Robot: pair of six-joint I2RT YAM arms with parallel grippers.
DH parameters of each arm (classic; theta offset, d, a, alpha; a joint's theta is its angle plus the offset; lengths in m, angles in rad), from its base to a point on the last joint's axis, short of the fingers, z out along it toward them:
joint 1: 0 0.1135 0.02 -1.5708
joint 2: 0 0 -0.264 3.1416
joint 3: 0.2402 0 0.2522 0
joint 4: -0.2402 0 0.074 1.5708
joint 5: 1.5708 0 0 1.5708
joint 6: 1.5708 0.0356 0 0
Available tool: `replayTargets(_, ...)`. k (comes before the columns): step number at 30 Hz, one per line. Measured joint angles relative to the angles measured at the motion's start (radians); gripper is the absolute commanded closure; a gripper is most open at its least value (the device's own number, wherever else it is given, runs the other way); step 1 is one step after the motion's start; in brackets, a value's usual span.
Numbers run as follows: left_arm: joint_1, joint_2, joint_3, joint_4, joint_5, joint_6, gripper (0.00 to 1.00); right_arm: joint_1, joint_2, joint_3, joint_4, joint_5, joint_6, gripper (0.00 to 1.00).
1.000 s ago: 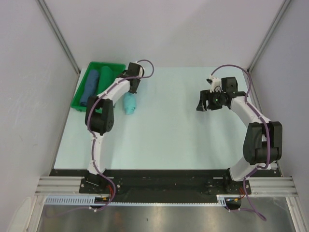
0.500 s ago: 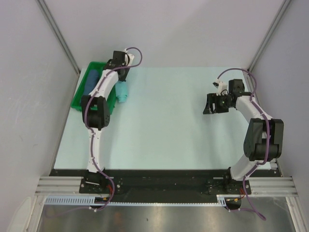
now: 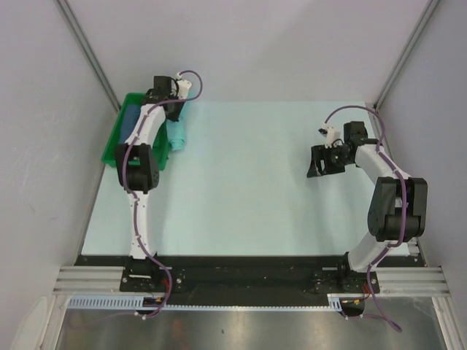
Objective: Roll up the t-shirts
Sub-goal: Place the T-shirt in the bin.
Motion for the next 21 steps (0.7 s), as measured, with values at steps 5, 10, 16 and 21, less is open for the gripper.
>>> replayTargets(5, 0.076, -0.002, -0.005, 0.018, 0.189, -0.029, 1.0, 0.0, 0.0, 0.0, -0.015, 0.003, -0.024, 0.26)
replayTargets(10, 0.138, -0.013, -0.026, 0.037, 0.313, -0.064, 1.0, 0.0, 0.0, 0.0, -0.033, 0.004, -0.038, 0.26)
replayTargets(16, 0.161, -0.016, -0.027, 0.027, 0.38, -0.069, 1.0, -0.002, 0.0, 0.0, -0.048, 0.003, -0.049, 0.26)
replayTargets(21, 0.171, -0.055, -0.066, 0.014, 0.408, -0.076, 1.0, -0.002, 0.001, 0.0, -0.048, 0.003, -0.051, 0.27)
